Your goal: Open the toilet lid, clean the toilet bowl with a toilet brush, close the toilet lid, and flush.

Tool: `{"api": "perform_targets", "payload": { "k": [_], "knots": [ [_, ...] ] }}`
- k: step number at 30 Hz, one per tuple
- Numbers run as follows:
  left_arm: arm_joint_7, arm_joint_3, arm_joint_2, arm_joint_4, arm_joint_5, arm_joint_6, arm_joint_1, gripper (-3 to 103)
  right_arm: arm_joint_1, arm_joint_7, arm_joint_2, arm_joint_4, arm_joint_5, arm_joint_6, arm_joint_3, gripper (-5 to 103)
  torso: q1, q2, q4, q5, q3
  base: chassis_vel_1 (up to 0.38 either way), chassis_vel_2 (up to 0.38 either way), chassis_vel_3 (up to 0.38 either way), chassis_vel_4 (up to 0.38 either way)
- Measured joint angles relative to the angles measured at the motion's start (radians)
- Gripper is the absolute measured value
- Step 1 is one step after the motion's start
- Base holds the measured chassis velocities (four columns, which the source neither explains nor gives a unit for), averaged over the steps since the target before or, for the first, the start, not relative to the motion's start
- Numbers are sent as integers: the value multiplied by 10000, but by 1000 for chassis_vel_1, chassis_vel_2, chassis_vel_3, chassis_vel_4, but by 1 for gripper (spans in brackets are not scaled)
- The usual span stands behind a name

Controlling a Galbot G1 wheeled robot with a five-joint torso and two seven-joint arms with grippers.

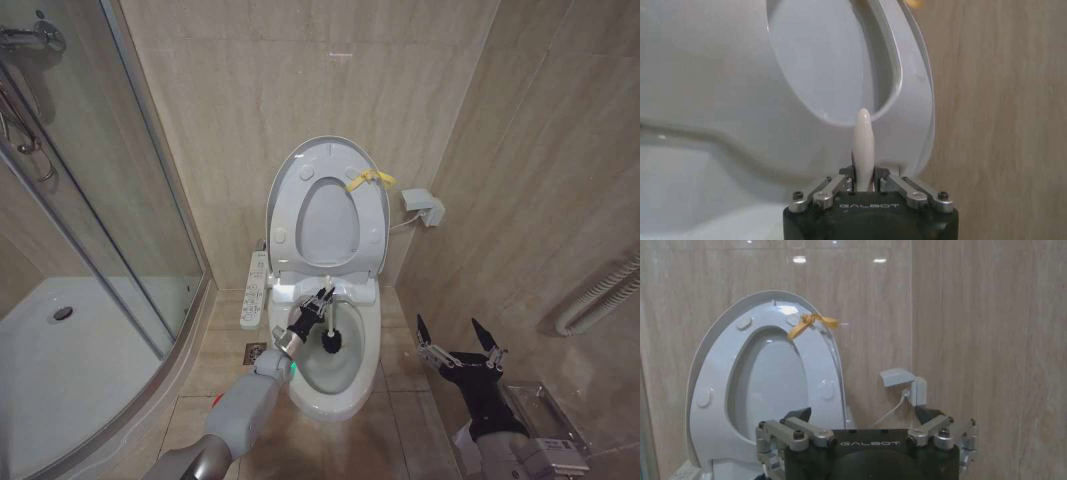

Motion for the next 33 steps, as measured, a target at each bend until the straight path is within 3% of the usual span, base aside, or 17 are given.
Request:
{"api": "perform_targets", "payload": {
  "k": [4,7,12,14,18,20,23,28,33],
  "knots": [
    [-107,40,-91,-153,-596,174,-5,19,0,0,0,0,1,0,0,100,0,0,-1,1,0,0,0,0,0],
    [-46,-26,-79,-20,-460,150,-7,19,0,0,0,0,0,0,0,100,0,0,0,0,0,0,0,0,0],
    [62,-224,124,180,342,-48,95,19,0,0,0,0,0,0,0,100,0,0,4,0,0,0,0,0,0],
    [128,-387,185,317,1068,-318,126,19,0,0,0,0,0,0,0,100,0,0,5,1,0,0,0,0,0],
    [127,-437,65,337,1201,-437,117,19,0,0,-1,0,0,0,0,100,0,0,2,1,0,0,0,0,0],
    [123,-433,-7,330,1026,-437,114,19,0,0,0,0,0,0,0,100,0,0,-1,0,0,0,0,0,0],
    [-19,-302,-174,-108,-452,-63,229,19,0,0,0,0,0,0,0,100,0,0,-2,0,-1,0,0,0,0],
    [-205,-365,-169,-443,-1143,228,427,19,0,0,0,0,0,0,0,100,0,1,-1,0,-1,0,0,0,0],
    [-99,-743,211,-190,480,-227,608,19,0,0,0,0,1,0,0,100,0,0,5,0,0,0,0,0,0]
  ]
}}
